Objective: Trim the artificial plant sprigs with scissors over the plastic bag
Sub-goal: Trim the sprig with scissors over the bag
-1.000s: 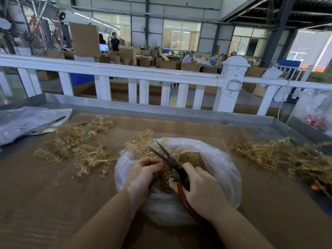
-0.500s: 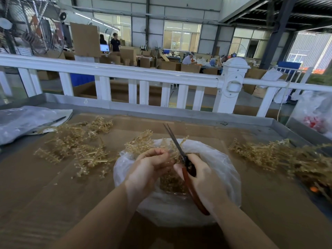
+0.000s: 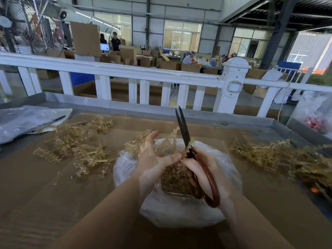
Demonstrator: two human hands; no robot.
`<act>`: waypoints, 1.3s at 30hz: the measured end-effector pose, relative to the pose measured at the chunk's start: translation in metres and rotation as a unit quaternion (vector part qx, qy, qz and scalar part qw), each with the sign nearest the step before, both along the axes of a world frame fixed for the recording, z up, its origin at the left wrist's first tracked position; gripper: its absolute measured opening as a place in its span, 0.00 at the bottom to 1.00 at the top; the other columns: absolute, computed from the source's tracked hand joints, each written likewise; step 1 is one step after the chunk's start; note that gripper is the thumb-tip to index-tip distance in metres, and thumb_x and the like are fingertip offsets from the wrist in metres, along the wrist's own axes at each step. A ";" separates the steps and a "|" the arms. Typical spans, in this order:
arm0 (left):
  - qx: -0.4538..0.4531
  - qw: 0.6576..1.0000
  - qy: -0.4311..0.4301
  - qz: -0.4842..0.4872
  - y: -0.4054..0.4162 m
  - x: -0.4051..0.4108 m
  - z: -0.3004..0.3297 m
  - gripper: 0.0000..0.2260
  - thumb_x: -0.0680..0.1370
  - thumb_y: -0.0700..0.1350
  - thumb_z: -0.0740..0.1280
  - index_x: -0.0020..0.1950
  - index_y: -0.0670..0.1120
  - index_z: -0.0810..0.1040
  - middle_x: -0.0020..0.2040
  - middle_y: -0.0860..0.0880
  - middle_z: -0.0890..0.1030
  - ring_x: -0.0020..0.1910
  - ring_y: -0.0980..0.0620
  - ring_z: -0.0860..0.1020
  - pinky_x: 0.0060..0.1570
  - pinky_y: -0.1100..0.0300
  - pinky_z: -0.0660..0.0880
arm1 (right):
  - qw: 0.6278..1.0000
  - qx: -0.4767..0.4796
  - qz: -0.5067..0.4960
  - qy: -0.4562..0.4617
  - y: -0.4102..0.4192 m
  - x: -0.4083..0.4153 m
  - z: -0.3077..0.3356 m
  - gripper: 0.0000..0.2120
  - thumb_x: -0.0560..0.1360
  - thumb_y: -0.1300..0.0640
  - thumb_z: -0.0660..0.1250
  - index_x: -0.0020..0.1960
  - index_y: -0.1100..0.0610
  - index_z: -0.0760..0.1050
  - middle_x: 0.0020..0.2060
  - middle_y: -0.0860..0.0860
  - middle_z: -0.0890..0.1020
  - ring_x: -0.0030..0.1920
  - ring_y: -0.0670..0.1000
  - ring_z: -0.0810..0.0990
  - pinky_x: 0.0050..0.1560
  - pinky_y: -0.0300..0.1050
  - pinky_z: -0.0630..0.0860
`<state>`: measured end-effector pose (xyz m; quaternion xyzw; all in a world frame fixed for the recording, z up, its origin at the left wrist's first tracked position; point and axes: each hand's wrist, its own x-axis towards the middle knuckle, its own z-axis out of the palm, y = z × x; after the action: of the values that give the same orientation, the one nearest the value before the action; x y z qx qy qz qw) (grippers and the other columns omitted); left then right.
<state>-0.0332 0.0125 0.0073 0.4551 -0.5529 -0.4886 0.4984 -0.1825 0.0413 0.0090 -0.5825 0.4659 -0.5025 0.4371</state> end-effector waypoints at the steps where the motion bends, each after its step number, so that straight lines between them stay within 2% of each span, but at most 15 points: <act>1: -0.008 1.000 -0.026 0.005 -0.001 0.000 0.001 0.44 0.62 0.50 0.80 0.72 0.59 0.60 0.70 0.48 0.64 0.70 0.48 0.64 0.68 0.45 0.65 | 1.000 0.006 0.012 -0.008 0.000 -0.002 0.001 0.04 0.76 0.58 0.65 0.44 0.58 0.76 0.26 0.49 0.78 0.23 0.45 0.75 0.24 0.34 0.71; 2: -0.010 1.000 -0.029 -0.001 -0.002 0.001 0.001 0.49 0.61 0.51 0.80 0.75 0.58 0.55 0.72 0.48 0.63 0.72 0.47 0.62 0.70 0.44 0.63 | 1.000 0.006 0.020 -0.006 0.000 -0.003 0.001 0.05 0.77 0.60 0.64 0.43 0.58 0.76 0.25 0.49 0.77 0.22 0.45 0.73 0.22 0.35 0.70; 4: -0.003 1.000 -0.002 -0.023 -0.003 0.000 0.002 0.54 0.57 0.52 0.77 0.77 0.55 0.51 0.67 0.48 0.69 0.68 0.48 0.67 0.66 0.50 0.66 | 1.000 0.002 0.026 0.001 -0.001 -0.004 0.002 0.08 0.79 0.61 0.64 0.41 0.56 0.76 0.26 0.50 0.76 0.22 0.47 0.72 0.21 0.36 0.69; 7: -0.004 1.000 -0.012 -0.010 -0.006 -0.001 0.001 0.50 0.59 0.51 0.78 0.76 0.50 0.56 0.55 0.52 0.74 0.54 0.57 0.73 0.54 0.61 0.68 | 0.994 0.076 0.046 -0.063 -0.007 -0.006 0.001 0.20 0.81 0.60 0.60 0.32 0.53 0.79 0.24 0.50 0.76 0.20 0.47 0.72 0.19 0.36 0.69; 10: -0.006 0.999 -0.036 -0.010 -0.005 0.000 0.003 0.44 0.62 0.49 0.78 0.74 0.48 0.62 0.54 0.55 0.73 0.52 0.60 0.72 0.45 0.69 0.68 | 0.978 0.168 0.080 -0.092 -0.012 -0.005 0.002 0.24 0.81 0.60 0.58 0.27 0.56 0.77 0.22 0.50 0.75 0.18 0.46 0.72 0.18 0.35 0.68; 14: 0.030 0.997 0.036 -0.067 -0.005 0.003 0.005 0.53 0.55 0.46 0.79 0.76 0.53 0.57 0.69 0.46 0.69 0.63 0.51 0.71 0.57 0.58 0.71 | 0.986 0.129 0.081 -0.066 -0.008 -0.005 0.001 0.13 0.78 0.60 0.63 0.34 0.58 0.74 0.25 0.50 0.74 0.22 0.47 0.71 0.20 0.38 0.68; 17: 0.086 0.986 0.096 -0.110 -0.005 0.005 0.007 0.60 0.54 0.37 0.82 0.77 0.55 0.52 0.71 0.40 0.69 0.65 0.45 0.72 0.68 0.49 0.65 | 0.978 0.154 0.106 -0.096 -0.004 -0.005 0.004 0.09 0.78 0.60 0.62 0.39 0.58 0.76 0.26 0.50 0.74 0.24 0.46 0.71 0.22 0.38 0.68; 21: 0.118 0.975 0.142 -0.128 -0.006 0.003 0.007 0.54 0.56 0.36 0.77 0.77 0.46 0.53 0.57 0.37 0.80 0.54 0.43 0.81 0.63 0.47 0.69 | 0.971 0.170 0.124 -0.111 -0.004 -0.004 0.005 0.06 0.75 0.55 0.65 0.45 0.59 0.74 0.26 0.50 0.73 0.24 0.46 0.70 0.22 0.38 0.67; 24: 0.104 0.977 0.143 -0.115 -0.004 0.001 0.007 0.41 0.57 0.34 0.79 0.68 0.33 0.67 0.48 0.36 0.82 0.46 0.40 0.82 0.58 0.47 0.74 | 0.962 0.231 0.110 -0.093 -0.011 -0.007 0.003 0.12 0.73 0.52 0.64 0.36 0.59 0.74 0.25 0.50 0.73 0.22 0.47 0.70 0.21 0.39 0.68; 27: 0.110 0.981 0.156 -0.027 -0.005 -0.001 0.003 0.29 0.56 0.35 0.78 0.56 0.37 0.77 0.46 0.40 0.84 0.45 0.43 0.83 0.45 0.53 0.79 | 0.979 0.182 0.033 -0.089 -0.014 -0.009 -0.007 0.18 0.73 0.42 0.66 0.34 0.54 0.77 0.27 0.51 0.75 0.24 0.48 0.71 0.22 0.39 0.68; 29: 0.110 0.982 0.155 0.009 -0.005 -0.002 -0.001 0.22 0.59 0.32 0.77 0.50 0.40 0.77 0.41 0.44 0.84 0.42 0.46 0.84 0.39 0.57 0.78 | 0.991 0.116 -0.009 -0.066 -0.008 -0.007 -0.010 0.18 0.67 0.35 0.70 0.33 0.50 0.78 0.29 0.51 0.76 0.25 0.48 0.72 0.23 0.38 0.67; 32: 0.125 0.978 0.167 0.010 -0.005 -0.002 -0.004 0.18 0.63 0.32 0.77 0.49 0.41 0.77 0.36 0.47 0.84 0.37 0.48 0.83 0.36 0.58 0.78 | 0.995 0.071 -0.072 -0.014 -0.005 -0.003 -0.008 0.11 0.71 0.45 0.72 0.38 0.52 0.78 0.27 0.48 0.77 0.25 0.46 0.74 0.23 0.37 0.69; 35: 0.128 0.978 0.160 -0.026 -0.001 0.001 -0.002 0.21 0.60 0.42 0.78 0.50 0.40 0.79 0.31 0.50 0.83 0.30 0.55 0.81 0.28 0.65 0.75 | 0.992 0.045 -0.120 0.016 -0.006 -0.003 -0.006 0.02 0.74 0.58 0.70 0.44 0.53 0.77 0.25 0.46 0.78 0.29 0.46 0.77 0.26 0.35 0.69; 37: 0.111 0.984 0.134 -0.021 -0.001 0.006 -0.002 0.24 0.57 0.48 0.77 0.49 0.40 0.81 0.36 0.49 0.84 0.35 0.55 0.83 0.33 0.65 0.76 | 0.993 0.033 -0.109 0.030 -0.005 -0.004 -0.005 0.03 0.74 0.61 0.69 0.45 0.54 0.76 0.28 0.47 0.78 0.31 0.47 0.77 0.27 0.36 0.70; 39: 0.119 0.986 0.117 -0.005 -0.005 0.010 -0.003 0.23 0.58 0.46 0.78 0.50 0.39 0.82 0.44 0.44 0.85 0.46 0.48 0.83 0.44 0.59 0.77 | 0.994 0.032 -0.098 0.034 -0.004 -0.005 -0.003 0.04 0.74 0.62 0.69 0.46 0.54 0.76 0.33 0.48 0.79 0.32 0.45 0.77 0.30 0.36 0.70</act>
<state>-0.0236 0.0076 0.0040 0.4480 -0.4311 -0.6034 0.4994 -0.1870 0.0370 0.0056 -0.5363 0.5511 -0.5078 0.3883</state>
